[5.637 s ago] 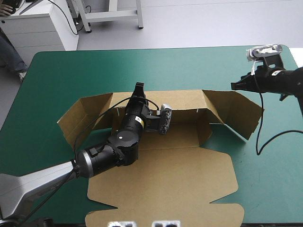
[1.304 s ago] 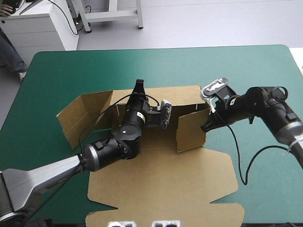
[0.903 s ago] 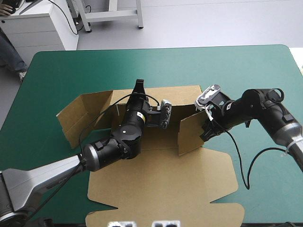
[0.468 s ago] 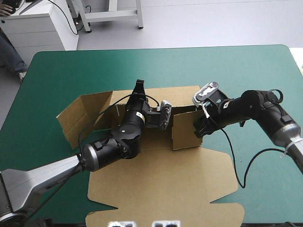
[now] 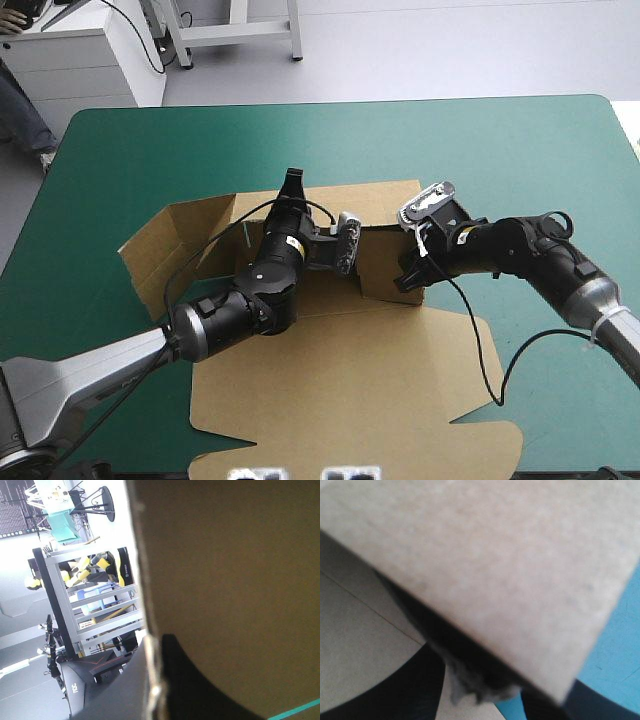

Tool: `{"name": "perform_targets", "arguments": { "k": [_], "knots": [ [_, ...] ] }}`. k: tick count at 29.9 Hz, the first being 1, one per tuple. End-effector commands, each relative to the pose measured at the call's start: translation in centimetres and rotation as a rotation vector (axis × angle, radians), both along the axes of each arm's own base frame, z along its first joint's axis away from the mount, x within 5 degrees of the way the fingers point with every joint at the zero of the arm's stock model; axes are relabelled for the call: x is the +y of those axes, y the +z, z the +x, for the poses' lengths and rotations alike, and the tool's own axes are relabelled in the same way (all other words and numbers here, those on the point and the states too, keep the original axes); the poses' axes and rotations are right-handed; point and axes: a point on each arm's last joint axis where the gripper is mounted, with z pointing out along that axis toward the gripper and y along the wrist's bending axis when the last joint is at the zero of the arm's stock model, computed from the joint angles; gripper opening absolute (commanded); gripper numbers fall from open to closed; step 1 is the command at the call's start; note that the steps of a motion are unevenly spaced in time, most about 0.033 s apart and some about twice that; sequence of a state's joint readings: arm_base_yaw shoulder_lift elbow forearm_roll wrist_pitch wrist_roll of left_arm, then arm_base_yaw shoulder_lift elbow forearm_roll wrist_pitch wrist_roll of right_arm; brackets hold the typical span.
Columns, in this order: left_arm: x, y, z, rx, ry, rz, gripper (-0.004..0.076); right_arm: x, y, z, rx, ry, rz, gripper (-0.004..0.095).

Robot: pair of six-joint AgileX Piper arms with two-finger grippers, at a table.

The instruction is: Fold the box

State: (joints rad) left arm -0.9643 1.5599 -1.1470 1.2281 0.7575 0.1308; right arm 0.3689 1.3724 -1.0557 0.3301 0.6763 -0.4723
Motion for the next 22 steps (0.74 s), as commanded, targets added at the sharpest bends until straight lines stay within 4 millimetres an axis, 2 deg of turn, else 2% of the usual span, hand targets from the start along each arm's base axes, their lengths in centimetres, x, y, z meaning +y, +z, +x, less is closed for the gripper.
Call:
{"name": "perform_targets", "arguments": {
  "k": [1, 7, 16, 18, 21, 22],
  "knots": [
    [0.1, 1.9, -0.4, -0.031, -0.024, -0.055, -0.0008, -0.2, 1.0, 0.5, -0.129, -0.081, 0.067, 0.0393],
    [0.0, 1.3, -0.7, 0.039, -0.041, -0.024, -0.0008, -0.5, -0.2, 0.9, -0.201, -0.141, 0.098, 0.0350],
    [-0.3, 1.4, -0.7, 0.034, -0.080, -0.042, -0.0008, -0.9, -1.4, 1.2, -0.294, -0.213, 0.138, 0.0329],
    [-0.4, 1.4, -0.7, 0.034, -0.087, -0.046, -0.0008, -0.9, -1.6, 1.1, -0.283, -0.214, 0.139, 0.0222],
    [-0.5, 1.4, -0.8, 0.034, -0.096, -0.057, -0.0008, -0.8, -1.6, 1.0, -0.266, -0.220, 0.148, -0.0018],
    [-0.5, 1.4, -0.8, 0.035, -0.095, -0.062, -0.0008, -0.8, -1.6, 1.0, -0.262, -0.225, 0.156, -0.0002]
  ]
}}
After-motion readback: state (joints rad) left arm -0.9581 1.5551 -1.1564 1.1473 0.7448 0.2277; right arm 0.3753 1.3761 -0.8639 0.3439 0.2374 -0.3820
